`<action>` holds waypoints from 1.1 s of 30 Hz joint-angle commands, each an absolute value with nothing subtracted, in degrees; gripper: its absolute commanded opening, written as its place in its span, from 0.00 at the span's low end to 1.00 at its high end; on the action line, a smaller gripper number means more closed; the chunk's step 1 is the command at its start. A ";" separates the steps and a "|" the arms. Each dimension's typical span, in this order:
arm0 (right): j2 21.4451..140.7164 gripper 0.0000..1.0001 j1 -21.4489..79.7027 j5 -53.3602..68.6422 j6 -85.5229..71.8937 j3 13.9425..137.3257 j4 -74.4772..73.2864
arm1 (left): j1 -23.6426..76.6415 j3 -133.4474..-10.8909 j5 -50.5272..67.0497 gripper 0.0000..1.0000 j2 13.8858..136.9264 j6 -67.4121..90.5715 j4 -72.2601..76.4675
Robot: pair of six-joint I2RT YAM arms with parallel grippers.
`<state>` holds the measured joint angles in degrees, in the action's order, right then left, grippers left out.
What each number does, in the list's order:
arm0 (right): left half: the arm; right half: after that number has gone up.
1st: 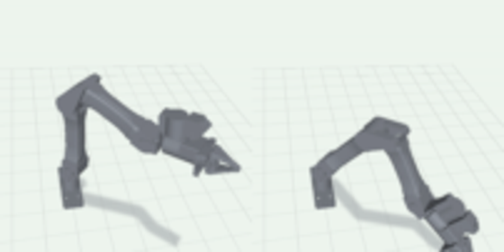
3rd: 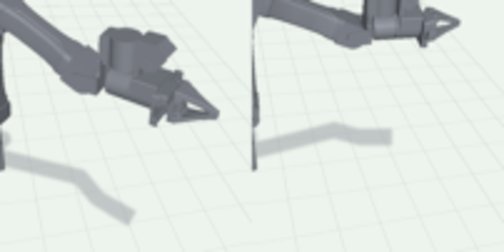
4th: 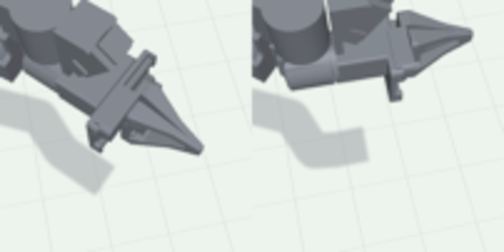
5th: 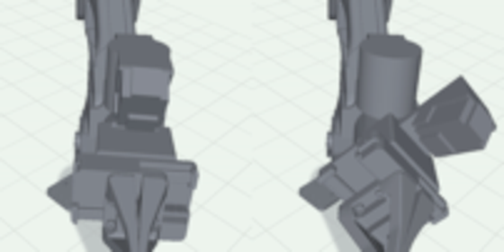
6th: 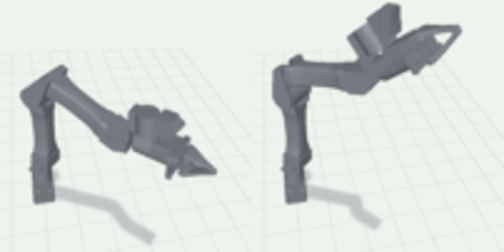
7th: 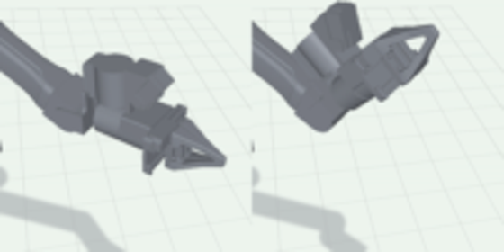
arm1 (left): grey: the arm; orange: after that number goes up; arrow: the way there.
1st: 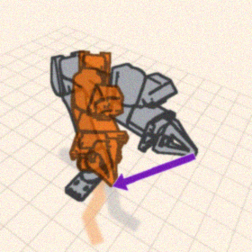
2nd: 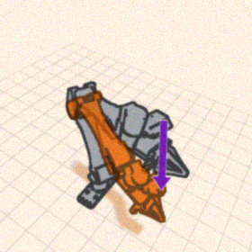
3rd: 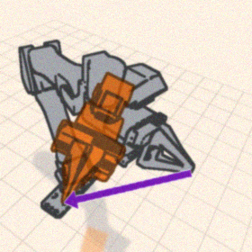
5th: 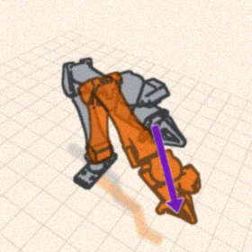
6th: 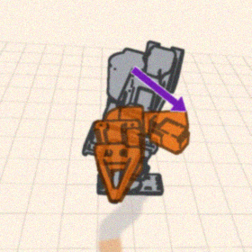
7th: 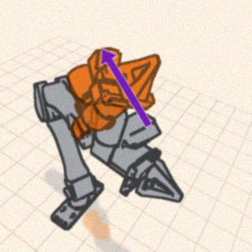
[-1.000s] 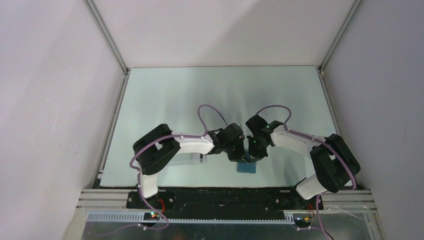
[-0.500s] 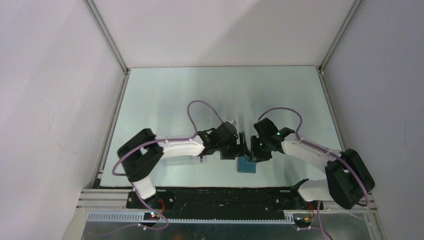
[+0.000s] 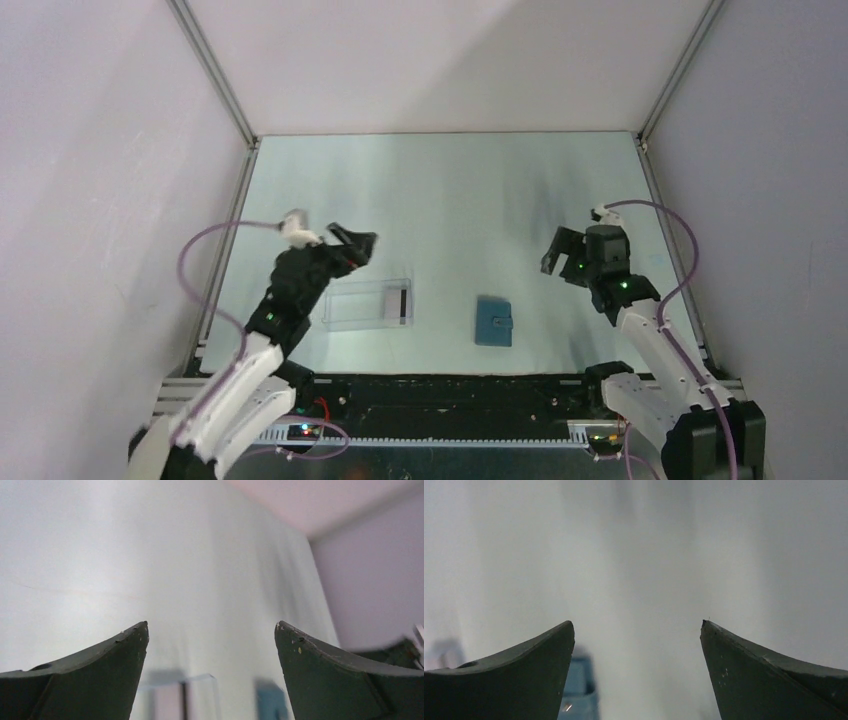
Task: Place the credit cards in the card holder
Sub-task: Reset both arms
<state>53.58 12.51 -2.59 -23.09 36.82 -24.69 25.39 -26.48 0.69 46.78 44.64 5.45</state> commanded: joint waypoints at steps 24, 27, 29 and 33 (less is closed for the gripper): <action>78.05 0.99 -1.88 0.58 -3.15 14.34 56.72 | -1.96 -9.72 -13.66 1.00 71.32 0.71 61.61; 77.93 0.99 -1.83 0.33 -3.30 14.38 56.12 | -1.86 -10.47 -15.91 1.00 71.78 1.68 61.03; 77.42 0.99 -1.66 0.05 -3.28 14.59 54.74 | -1.75 -10.75 -15.81 1.00 71.90 1.56 61.00; 77.73 0.99 -1.70 0.01 -3.12 14.58 55.17 | -1.70 -10.75 -15.49 1.00 71.88 1.40 61.00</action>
<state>77.97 -1.61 -0.12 -4.23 13.02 51.51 -1.43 -9.02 -15.62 71.94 2.55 56.62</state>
